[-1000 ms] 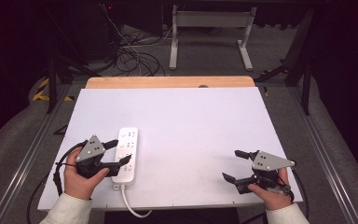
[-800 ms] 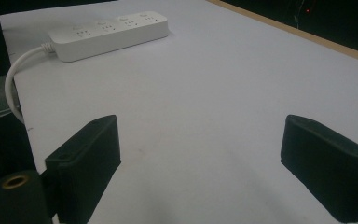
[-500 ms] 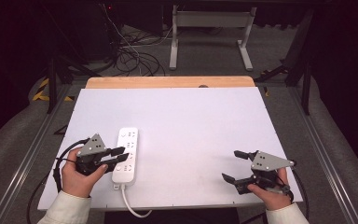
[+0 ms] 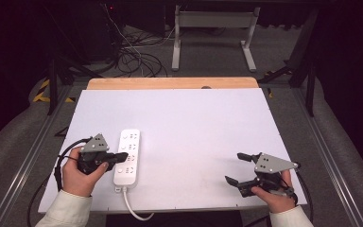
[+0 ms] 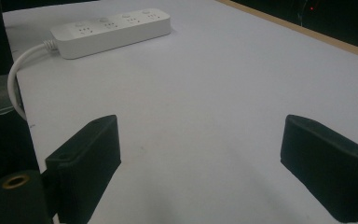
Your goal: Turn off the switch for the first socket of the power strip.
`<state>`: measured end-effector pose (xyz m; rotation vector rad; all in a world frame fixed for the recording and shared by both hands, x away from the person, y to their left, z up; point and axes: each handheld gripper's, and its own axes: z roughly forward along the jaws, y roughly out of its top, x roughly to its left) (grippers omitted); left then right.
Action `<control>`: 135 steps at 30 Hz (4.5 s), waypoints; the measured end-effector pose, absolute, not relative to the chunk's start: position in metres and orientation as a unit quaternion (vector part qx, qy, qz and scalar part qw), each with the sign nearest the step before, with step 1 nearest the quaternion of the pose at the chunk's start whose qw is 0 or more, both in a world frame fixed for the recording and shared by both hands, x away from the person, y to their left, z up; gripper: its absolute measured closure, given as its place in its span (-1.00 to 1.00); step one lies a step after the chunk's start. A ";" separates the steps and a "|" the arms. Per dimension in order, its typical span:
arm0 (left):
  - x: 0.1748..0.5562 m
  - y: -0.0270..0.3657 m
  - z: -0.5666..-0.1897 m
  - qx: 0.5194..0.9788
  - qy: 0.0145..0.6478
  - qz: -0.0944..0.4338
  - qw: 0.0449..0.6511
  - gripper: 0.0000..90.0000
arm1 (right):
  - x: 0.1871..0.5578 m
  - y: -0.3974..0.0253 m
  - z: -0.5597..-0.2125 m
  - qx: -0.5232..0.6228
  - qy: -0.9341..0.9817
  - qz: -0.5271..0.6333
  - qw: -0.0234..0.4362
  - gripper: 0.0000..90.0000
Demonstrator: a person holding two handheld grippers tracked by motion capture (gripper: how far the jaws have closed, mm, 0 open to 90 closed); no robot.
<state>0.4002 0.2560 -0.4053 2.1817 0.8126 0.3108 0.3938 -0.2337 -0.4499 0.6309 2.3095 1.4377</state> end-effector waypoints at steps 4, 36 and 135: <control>0.403 0.255 -0.405 0.871 0.310 0.120 0.363 1.00 | 0.394 -0.233 -0.450 0.221 0.816 0.505 0.173 -0.73; 0.422 0.241 -0.417 0.924 0.328 0.064 0.183 1.00 | 0.395 -0.231 -0.453 0.218 0.822 0.500 0.164 -0.73; 0.413 0.239 -0.411 0.920 0.328 0.092 0.196 1.00 | 0.394 -0.230 -0.457 0.214 0.827 0.496 0.159 -0.74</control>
